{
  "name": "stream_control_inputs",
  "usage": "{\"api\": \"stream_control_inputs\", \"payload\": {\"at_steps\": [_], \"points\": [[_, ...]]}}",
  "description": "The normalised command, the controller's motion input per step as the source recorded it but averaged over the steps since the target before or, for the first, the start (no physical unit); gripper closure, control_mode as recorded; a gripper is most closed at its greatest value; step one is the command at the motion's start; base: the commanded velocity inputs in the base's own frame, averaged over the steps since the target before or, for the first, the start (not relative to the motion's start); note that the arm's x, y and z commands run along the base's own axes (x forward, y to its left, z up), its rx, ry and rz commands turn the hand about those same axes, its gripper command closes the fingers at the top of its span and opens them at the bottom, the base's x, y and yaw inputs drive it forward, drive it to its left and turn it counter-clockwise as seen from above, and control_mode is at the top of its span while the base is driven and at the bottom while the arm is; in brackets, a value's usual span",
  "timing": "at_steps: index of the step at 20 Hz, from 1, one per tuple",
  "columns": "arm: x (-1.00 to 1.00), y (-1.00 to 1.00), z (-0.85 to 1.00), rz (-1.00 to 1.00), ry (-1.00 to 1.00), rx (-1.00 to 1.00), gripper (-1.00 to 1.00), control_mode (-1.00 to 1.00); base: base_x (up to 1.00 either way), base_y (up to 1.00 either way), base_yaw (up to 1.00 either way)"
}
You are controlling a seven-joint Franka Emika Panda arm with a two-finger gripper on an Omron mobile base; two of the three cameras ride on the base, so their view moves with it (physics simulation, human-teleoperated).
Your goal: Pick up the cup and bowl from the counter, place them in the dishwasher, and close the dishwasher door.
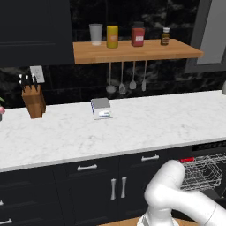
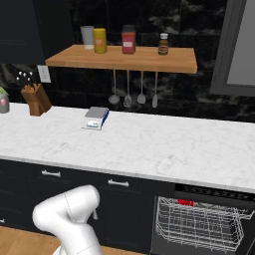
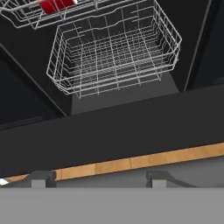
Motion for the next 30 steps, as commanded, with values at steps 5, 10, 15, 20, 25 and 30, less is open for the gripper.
{"api": "stream_control_inputs", "payload": {"at_steps": [5, 10, 15, 20, 25, 30], "points": [[-0.58, 0.07, -0.87, -0.02, -0.04, 0.0, -1.0, -1.0, 0.0, 0.0, 0.0], [-0.6, 0.4, -1.0, 0.1, -0.01, -0.06, -1.0, -1.0, 0.0, 0.0, 0.0], [0.41, 0.07, -0.89, 0.07, -0.34, -0.04, -1.0, -1.0, 0.0, 0.0, 0.0], [0.13, -0.01, -1.0, 0.03, -0.19, -0.07, -1.0, -1.0, 0.0, 0.0, 0.0], [0.21, -0.01, -0.93, 0.05, -0.09, -0.03, -1.0, -1.0, 0.0, 0.0, 0.0], [0.57, 0.0, -0.35, 0.1, -0.4, 0.33, -1.0, -1.0, 0.0, 0.0, 0.0]]}}
